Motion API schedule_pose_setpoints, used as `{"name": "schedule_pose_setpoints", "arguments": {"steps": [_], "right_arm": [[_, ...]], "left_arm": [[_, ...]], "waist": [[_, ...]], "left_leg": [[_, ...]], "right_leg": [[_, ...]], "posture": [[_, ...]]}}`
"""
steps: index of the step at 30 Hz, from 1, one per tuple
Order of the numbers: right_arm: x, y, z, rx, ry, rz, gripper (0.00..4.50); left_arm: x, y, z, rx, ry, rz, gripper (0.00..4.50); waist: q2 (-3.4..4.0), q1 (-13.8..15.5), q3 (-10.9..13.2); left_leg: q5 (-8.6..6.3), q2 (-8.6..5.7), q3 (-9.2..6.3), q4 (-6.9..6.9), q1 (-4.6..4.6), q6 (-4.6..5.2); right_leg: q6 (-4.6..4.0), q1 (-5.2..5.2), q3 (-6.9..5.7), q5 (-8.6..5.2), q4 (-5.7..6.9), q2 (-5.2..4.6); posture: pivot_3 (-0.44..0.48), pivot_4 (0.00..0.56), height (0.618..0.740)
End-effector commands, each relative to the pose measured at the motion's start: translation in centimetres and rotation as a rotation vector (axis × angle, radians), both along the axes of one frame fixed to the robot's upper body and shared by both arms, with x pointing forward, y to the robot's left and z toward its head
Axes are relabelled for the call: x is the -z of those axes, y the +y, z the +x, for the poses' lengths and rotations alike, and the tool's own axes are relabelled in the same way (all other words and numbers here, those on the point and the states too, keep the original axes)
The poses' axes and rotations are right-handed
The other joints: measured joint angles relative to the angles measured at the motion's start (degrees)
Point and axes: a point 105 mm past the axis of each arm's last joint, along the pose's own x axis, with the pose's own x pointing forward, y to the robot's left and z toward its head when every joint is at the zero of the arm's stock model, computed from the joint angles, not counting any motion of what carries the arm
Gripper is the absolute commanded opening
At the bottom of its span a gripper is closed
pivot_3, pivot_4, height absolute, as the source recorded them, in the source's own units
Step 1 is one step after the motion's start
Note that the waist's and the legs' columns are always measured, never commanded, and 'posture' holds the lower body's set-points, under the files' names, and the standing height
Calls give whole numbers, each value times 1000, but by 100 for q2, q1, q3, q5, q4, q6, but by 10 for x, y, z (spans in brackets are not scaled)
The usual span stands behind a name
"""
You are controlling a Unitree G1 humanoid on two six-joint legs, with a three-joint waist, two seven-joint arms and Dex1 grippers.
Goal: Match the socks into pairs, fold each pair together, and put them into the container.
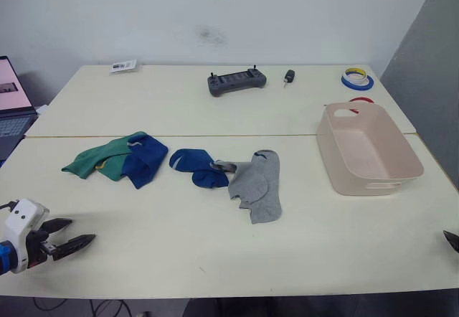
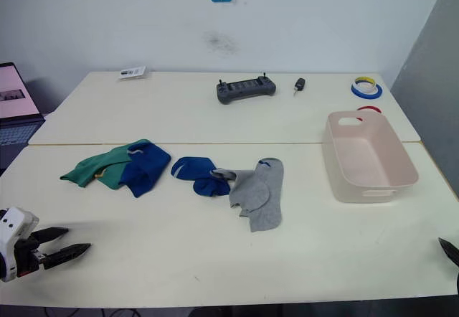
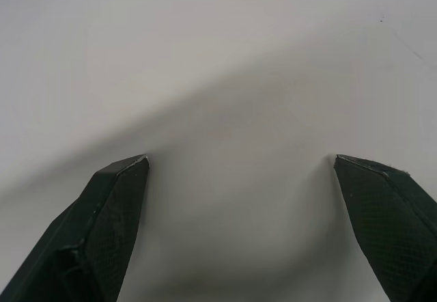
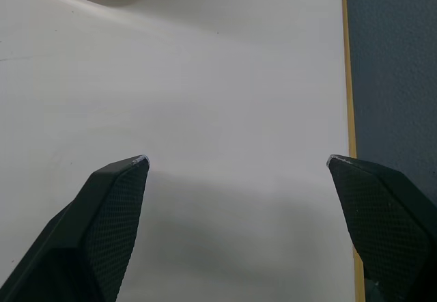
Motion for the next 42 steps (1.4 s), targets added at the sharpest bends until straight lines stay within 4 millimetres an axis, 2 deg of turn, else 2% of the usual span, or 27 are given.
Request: {"name": "schedule_pose_setpoints", "arguments": {"steps": [1,2,5,6,10,12,16,21,26,29,35,42], "right_arm": [[-6,-1,-1,-5,-25,-8,4500],[-5,1,-2,-11,-20,-3,4500],[-2,10,-7,-44,-1,14,4500],[-1,12,-8,-52,4,16,4500],[2,39,-14,-158,47,16,4500],[0,57,-15,-216,54,23,4500],[-7,98,-13,-342,70,58,4500],[-23,153,-4,-510,53,89,4500],[-32,203,9,-643,14,122,4500],[-35,233,25,-671,-44,167,4500],[-20,292,52,-713,-59,265,4500],[1,348,63,-775,23,350,4500]], "left_arm": [[-3,-18,0,68,-3,-44,4477],[-4,-28,2,101,-5,-60,4477],[-10,-74,11,254,-32,-119,4477],[-12,-82,13,282,-38,-130,4477],[-22,-140,10,498,-45,-194,4477],[-27,-159,6,585,-47,-214,4477],[-37,-184,0,718,-72,-243,4477],[-51,-202,-6,869,-116,-283,4477],[-52,-202,-7,951,-127,-254,4477],[-53,-203,-6,983,-132,-253,4477],[-55,-201,-2,1027,-151,-222,4477],[-57,-204,-2,1035,-153,-221,4477]], "waist": [[0,1,0],[-1,2,0],[-2,36,1],[-3,49,1],[-4,41,2],[-4,30,2],[-1,-11,3],[-4,11,6],[-12,20,10],[-24,1,17],[-29,12,21],[-36,13,17]], "left_leg": [[0,0,0,0,0,0],[0,0,0,0,0,0],[0,-1,-3,1,-4,0],[0,-2,-4,1,-5,0],[0,0,-7,2,-7,-1],[0,0,-6,1,-7,-1],[1,4,-3,1,-5,-2],[2,9,-7,5,-3,-3],[2,5,-10,8,-7,-4],[2,8,-9,8,-7,-3],[2,7,-16,7,-19,-3],[4,4,-25,26,-100,-3]], "right_leg": [[0,0,0,0,0,0],[0,0,1,0,0,0],[0,1,-1,0,-1,0],[0,3,-4,0,-1,-1],[0,2,-5,0,0,2],[0,3,-2,0,0,3],[1,2,4,-1,-1,11],[22,2,5,-12,-1,22],[21,2,4,-12,-2,25],[17,0,5,-10,-2,26],[0,-15,1,0,-1,30],[-1,-90,-8,3,9,30]], "posture": [[0,150,740],[0,150,740],[0,150,740],[0,150,740],[0,150,740],[0,150,740],[0,150,740],[0,150,740],[0,150,740],[0,150,740],[0,150,740],[0,150,740]]}}
